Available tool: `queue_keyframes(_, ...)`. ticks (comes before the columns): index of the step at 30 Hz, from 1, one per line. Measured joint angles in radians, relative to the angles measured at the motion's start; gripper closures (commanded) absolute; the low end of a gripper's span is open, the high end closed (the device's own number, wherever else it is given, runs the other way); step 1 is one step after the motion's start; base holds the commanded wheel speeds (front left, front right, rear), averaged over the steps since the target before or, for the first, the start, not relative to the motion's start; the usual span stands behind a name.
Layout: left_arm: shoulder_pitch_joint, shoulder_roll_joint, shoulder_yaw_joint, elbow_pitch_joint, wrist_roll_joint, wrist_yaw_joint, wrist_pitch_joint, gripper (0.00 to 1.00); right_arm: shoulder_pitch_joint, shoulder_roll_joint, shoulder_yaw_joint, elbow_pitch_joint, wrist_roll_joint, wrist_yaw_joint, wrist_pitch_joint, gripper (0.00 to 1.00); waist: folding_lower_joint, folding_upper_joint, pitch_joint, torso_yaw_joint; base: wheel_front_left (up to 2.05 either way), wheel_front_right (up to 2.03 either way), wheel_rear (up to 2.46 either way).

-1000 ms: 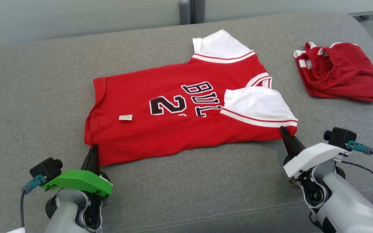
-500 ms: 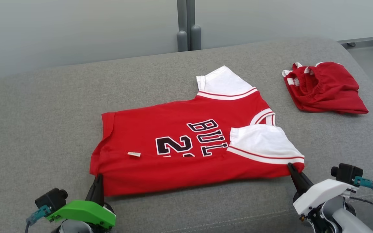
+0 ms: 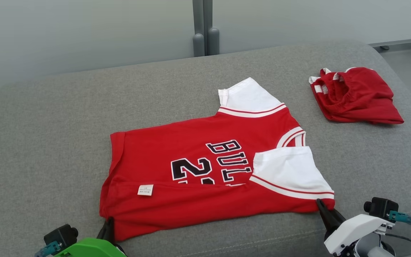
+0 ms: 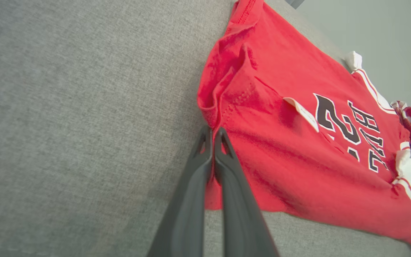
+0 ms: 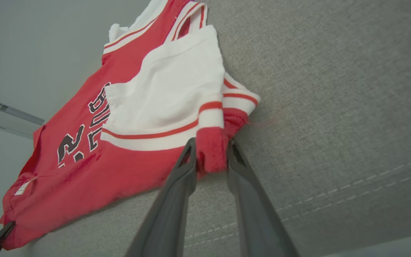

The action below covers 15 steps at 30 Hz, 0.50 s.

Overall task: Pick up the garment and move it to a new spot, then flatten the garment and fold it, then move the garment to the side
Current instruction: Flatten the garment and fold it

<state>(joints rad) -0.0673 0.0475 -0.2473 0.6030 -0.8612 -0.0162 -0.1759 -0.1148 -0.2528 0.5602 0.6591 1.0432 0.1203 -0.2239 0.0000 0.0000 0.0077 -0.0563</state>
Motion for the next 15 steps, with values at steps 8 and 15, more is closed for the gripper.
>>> queue_keyframes(8, 0.001, 0.019, 0.005, -0.033, 0.013, 0.036, 0.007, 0.0, 0.0, -0.025, 0.0, 0.009, -0.012, -0.023, 0.002, 0.0, 0.0, 0.0, 0.022, -0.007, 0.0, 0.0, 0.0)
queue_keyframes(15, -0.029, 0.086, -0.003, -0.131, 0.082, 0.044, -0.014, 0.0, -0.053, -0.137, -0.017, -0.04, -0.072, -0.039, 0.002, 0.0, 0.0, 0.0, 0.055, -0.006, 0.0, 0.0, 0.0)
